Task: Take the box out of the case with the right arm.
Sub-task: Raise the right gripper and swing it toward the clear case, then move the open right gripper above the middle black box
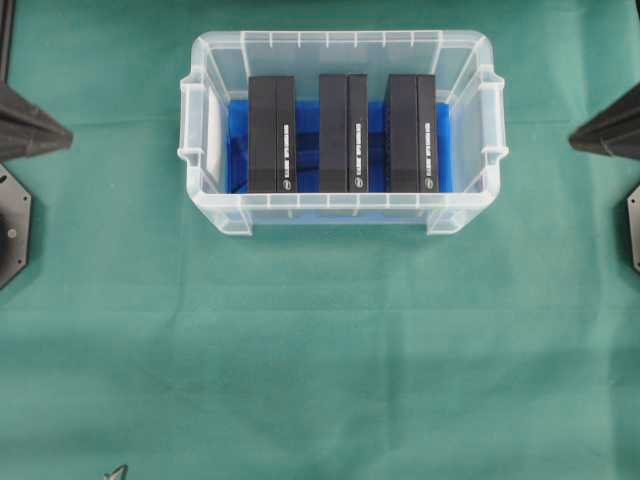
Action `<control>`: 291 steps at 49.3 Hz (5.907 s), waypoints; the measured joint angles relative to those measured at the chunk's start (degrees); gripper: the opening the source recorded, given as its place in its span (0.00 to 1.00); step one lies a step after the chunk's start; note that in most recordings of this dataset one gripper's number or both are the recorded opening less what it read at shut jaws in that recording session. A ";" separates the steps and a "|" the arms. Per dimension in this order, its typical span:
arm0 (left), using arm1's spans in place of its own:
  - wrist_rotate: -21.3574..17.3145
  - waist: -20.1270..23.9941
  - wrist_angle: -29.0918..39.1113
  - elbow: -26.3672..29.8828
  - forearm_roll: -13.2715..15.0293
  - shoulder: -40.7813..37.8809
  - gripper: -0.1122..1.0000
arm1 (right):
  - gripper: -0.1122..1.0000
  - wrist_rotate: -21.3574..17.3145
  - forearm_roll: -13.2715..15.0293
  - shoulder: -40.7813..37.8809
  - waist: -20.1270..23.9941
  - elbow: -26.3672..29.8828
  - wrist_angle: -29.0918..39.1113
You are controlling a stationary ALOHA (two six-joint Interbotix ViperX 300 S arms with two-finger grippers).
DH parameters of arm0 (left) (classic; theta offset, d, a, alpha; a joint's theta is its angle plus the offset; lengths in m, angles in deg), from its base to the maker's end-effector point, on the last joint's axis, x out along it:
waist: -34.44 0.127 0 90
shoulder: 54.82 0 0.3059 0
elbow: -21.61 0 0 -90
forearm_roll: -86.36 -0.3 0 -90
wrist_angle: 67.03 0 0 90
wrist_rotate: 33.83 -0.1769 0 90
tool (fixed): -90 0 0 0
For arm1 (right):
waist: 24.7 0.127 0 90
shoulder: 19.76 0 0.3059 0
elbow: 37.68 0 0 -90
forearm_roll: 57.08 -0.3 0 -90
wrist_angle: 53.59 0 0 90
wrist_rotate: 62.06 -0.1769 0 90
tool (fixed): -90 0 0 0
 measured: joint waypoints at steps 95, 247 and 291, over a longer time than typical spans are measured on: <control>8.26 -4.92 25.22 2.99 0.00 -3.78 0.12 | 0.11 -65.92 5.89 -12.04 -5.45 6.50 34.28; 8.53 -5.01 27.60 2.99 -0.18 -4.13 0.12 | 0.95 -59.94 7.03 -52.56 -10.63 39.73 23.82; 8.44 -4.92 28.30 2.99 -0.18 -3.78 0.12 | 0.95 -59.94 6.86 -58.27 -10.11 46.85 23.20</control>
